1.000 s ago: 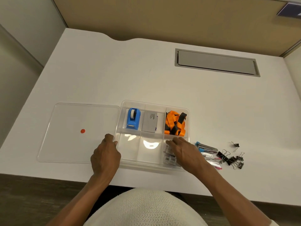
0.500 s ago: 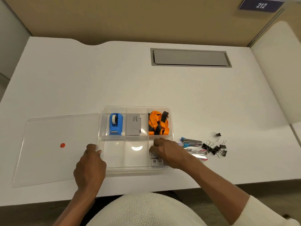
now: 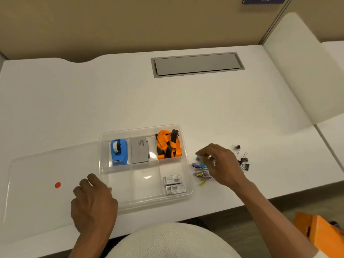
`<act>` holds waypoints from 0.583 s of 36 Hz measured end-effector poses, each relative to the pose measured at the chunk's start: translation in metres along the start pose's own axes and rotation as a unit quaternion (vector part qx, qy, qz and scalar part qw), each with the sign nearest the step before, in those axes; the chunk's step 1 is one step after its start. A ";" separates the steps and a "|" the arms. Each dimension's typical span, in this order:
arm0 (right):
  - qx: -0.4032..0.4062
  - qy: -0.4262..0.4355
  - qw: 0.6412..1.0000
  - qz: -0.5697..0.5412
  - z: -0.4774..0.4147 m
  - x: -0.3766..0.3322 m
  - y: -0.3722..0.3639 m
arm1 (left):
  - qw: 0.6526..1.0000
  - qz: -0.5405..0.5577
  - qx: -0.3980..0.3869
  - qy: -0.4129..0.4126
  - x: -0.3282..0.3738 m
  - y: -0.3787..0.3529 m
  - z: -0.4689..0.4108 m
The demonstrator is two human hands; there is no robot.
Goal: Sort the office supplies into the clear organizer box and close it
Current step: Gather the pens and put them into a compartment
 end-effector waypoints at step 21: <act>-0.133 0.080 0.955 0.252 0.050 0.074 -0.051 | 0.805 -0.178 -0.038 -0.565 0.358 -0.028 0.054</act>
Point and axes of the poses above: each hand's wrist, its own z-axis away from the middle knuckle, its own y-axis out of the back of the hand, x = y × z, the point moved 10 cm from there along -z, towards the middle knuckle, and after that the axes turned 6 degrees about -x, right-handed, at the moved point
